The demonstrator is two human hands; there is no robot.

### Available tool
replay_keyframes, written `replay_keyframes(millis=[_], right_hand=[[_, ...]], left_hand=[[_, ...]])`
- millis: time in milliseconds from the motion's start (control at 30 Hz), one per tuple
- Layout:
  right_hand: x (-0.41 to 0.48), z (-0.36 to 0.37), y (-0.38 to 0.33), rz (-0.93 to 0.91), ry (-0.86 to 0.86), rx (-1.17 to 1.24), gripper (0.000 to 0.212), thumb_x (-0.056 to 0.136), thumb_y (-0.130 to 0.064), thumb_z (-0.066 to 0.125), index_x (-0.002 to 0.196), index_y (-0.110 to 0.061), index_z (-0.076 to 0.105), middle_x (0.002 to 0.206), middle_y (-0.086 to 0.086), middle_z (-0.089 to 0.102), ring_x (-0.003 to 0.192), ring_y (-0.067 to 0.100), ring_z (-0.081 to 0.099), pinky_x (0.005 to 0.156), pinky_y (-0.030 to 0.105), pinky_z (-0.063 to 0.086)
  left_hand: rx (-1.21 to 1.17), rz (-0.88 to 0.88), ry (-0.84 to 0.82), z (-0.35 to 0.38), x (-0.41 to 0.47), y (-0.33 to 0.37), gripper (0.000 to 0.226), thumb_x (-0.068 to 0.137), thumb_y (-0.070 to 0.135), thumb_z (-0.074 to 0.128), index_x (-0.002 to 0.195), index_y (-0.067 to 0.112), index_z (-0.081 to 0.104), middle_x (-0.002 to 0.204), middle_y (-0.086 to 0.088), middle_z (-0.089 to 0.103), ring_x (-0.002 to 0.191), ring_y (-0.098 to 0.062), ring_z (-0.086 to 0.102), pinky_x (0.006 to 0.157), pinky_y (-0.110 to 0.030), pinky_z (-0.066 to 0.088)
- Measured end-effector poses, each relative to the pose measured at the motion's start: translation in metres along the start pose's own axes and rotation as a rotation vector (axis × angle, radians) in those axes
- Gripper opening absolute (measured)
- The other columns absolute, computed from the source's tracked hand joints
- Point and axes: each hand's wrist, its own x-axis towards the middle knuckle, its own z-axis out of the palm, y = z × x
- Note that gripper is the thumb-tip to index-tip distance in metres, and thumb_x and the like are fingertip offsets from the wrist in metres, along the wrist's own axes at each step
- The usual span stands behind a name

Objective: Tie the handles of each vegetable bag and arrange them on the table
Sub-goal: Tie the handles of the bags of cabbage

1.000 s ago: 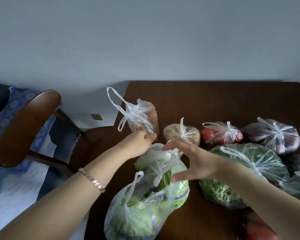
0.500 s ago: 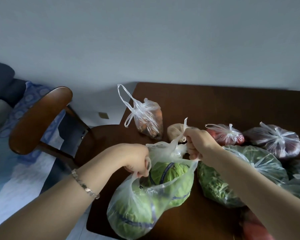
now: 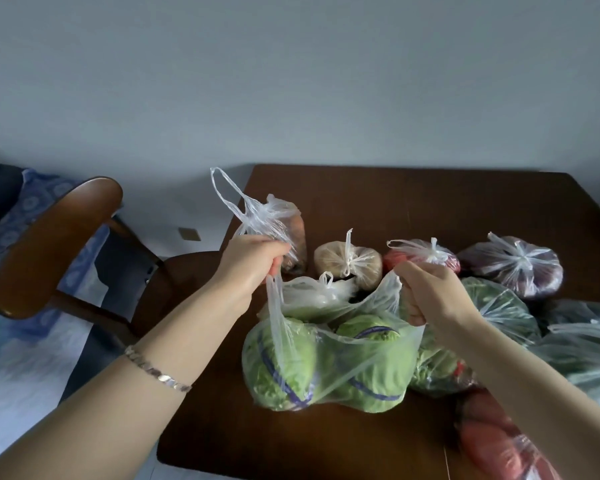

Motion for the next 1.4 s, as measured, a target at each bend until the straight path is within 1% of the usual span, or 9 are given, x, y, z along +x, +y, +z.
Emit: replay_keyframes(millis=[200, 333, 400, 733, 900, 1000, 1233, 1333, 1400], right_hand=[[-0.006, 0.001, 0.001, -0.320, 0.030, -0.188, 0.035, 0.088, -0.020, 0.048, 0.070, 0.009, 0.045, 0.058, 0.007, 0.040, 0.055, 0.015, 0.038, 0.050, 0.023, 0.033], [-0.004, 0.007, 0.008, -0.502, -0.002, -0.221, 0.034, 0.094, -0.021, 0.046, 0.077, 0.006, 0.057, 0.084, -0.006, 0.050, 0.087, 0.000, 0.046, 0.073, 0.001, 0.032], [-0.001, 0.012, 0.015, -0.480, -0.114, -0.171, 0.032, 0.095, -0.024, 0.043, 0.080, 0.001, 0.056, 0.084, -0.004, 0.051, 0.084, 0.003, 0.047, 0.077, 0.013, 0.037], [0.012, 0.036, 0.041, -0.182, -0.166, 0.140, 0.032, 0.099, -0.008, 0.027, 0.073, -0.008, 0.047, 0.057, 0.005, 0.036, 0.051, 0.013, 0.032, 0.049, 0.022, 0.028], [0.021, 0.038, 0.052, -0.185, -0.171, -0.045, 0.028, 0.095, -0.002, 0.033, 0.075, -0.001, 0.052, 0.052, 0.003, 0.042, 0.040, 0.007, 0.040, 0.048, 0.024, 0.041], [0.027, 0.040, 0.055, -0.166, -0.158, -0.045, 0.022, 0.093, 0.002, 0.038, 0.084, 0.016, 0.053, 0.051, 0.005, 0.041, 0.037, 0.007, 0.040, 0.041, 0.019, 0.039], [0.025, 0.039, 0.057, -0.099, -0.204, 0.100, 0.017, 0.085, 0.002, 0.055, 0.074, 0.003, 0.068, 0.048, 0.003, 0.046, 0.041, 0.005, 0.035, 0.043, 0.013, 0.030], [0.027, 0.038, 0.059, -0.003, -0.322, 0.114, 0.015, 0.085, 0.010, 0.045, 0.078, 0.019, 0.055, 0.064, 0.012, 0.044, 0.045, 0.007, 0.034, 0.044, 0.014, 0.028], [0.027, 0.036, 0.060, 0.011, -0.390, 0.140, 0.015, 0.085, 0.009, 0.045, 0.072, 0.008, 0.052, 0.071, 0.014, 0.042, 0.047, 0.007, 0.035, 0.046, 0.015, 0.028]], left_hand=[[-0.066, 0.077, -0.098, 0.038, -0.025, -0.009, 0.009, 0.079, 0.012, 0.069, 0.074, 0.019, 0.066, 0.074, 0.003, 0.062, 0.071, -0.009, 0.056, 0.066, -0.020, 0.040], [-0.074, 0.120, -0.159, 0.057, -0.027, -0.030, 0.012, 0.080, 0.017, 0.070, 0.083, 0.028, 0.067, 0.102, 0.002, 0.070, 0.100, -0.014, 0.063, 0.089, -0.028, 0.045], [-0.040, 0.202, -0.208, 0.063, -0.027, -0.039, 0.013, 0.083, 0.013, 0.067, 0.092, 0.023, 0.069, 0.103, 0.001, 0.070, 0.104, -0.015, 0.063, 0.096, -0.030, 0.046], [0.017, 0.300, -0.241, 0.066, -0.022, -0.057, 0.020, 0.089, 0.000, 0.054, 0.105, 0.004, 0.067, 0.092, -0.012, 0.067, 0.061, 0.001, 0.063, 0.066, -0.012, 0.051], [-0.197, 0.077, -0.281, 0.069, -0.021, -0.055, 0.012, 0.083, -0.002, 0.062, 0.082, 0.010, 0.065, 0.046, 0.004, 0.055, 0.042, -0.002, 0.054, 0.050, -0.012, 0.049], [-0.309, -0.054, -0.272, 0.072, -0.016, -0.053, 0.016, 0.079, -0.002, 0.065, 0.084, 0.010, 0.056, 0.047, 0.003, 0.060, 0.043, -0.007, 0.060, 0.050, -0.018, 0.052], [-0.336, -0.205, -0.319, 0.073, -0.009, -0.054, 0.026, 0.077, -0.001, 0.068, 0.099, 0.006, 0.058, 0.068, -0.013, 0.062, 0.047, -0.010, 0.065, 0.049, -0.020, 0.054], [-0.350, -0.228, -0.359, 0.074, -0.008, -0.055, 0.015, 0.078, -0.007, 0.065, 0.090, 0.002, 0.065, 0.062, -0.012, 0.065, 0.046, -0.015, 0.064, 0.048, -0.022, 0.055], [-0.342, -0.227, -0.353, 0.074, -0.011, -0.053, 0.016, 0.078, -0.009, 0.065, 0.076, 0.006, 0.068, 0.057, -0.010, 0.065, 0.043, -0.016, 0.063, 0.040, -0.016, 0.049]])
